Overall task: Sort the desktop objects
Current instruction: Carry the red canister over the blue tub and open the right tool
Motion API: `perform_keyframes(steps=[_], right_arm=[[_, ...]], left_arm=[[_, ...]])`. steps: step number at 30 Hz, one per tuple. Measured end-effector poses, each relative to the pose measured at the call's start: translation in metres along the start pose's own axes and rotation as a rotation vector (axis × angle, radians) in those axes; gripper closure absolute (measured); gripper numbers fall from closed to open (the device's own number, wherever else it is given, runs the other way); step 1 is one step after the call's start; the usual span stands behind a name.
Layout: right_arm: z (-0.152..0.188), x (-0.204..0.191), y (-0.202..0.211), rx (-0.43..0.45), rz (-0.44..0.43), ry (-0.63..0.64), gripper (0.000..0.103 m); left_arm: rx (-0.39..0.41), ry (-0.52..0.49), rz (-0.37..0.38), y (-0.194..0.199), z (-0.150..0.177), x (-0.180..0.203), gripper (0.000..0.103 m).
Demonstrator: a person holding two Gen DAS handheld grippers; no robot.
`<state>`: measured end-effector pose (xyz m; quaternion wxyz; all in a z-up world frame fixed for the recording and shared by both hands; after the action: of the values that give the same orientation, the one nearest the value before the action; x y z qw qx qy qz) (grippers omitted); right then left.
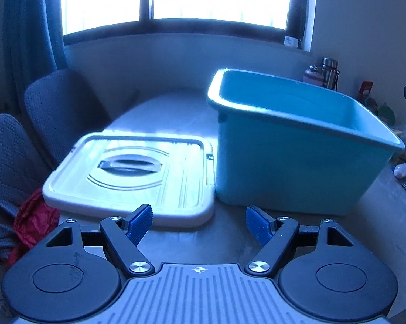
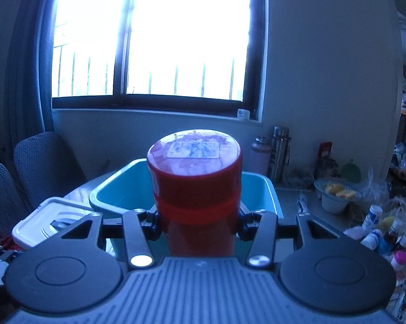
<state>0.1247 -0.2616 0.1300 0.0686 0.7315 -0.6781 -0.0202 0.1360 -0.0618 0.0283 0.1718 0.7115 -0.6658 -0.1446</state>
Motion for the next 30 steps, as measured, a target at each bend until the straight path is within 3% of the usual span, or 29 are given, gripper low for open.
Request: perform_keyframes(steps=[8, 18, 24, 30], right_arm=[[-0.014, -0.003, -0.019, 0.046, -0.014, 0.002, 0.053], [-0.013, 0.004, -0.069, 0.031, -0.064, -0.005, 0.053], [-0.005, 0.01, -0.11, 0.009, -0.078, -0.006, 0.053], [0.019, 0.02, -0.154, -0.071, -0.07, -0.027, 0.053]], left_arm=[[0.007, 0.009, -0.029, -0.003, -0.015, -0.004, 0.025], [-0.015, 0.016, -0.073, -0.025, -0.028, 0.005, 0.025], [-0.024, 0.026, -0.109, -0.041, -0.039, 0.014, 0.025], [-0.041, 0.004, -0.139, -0.05, -0.041, 0.023, 0.025]])
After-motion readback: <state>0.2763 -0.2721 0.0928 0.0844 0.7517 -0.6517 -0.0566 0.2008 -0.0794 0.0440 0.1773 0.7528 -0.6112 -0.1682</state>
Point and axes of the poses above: each gripper's, at about its wrist camera, not at the fingertips, and y roughly against the way its jaws point, x to its right, z to its underside, the point moved 4 cm from there along -y, roughly the way its jaws point, and after that the axes turned 9 degrees about x, right-handed, at the moved point
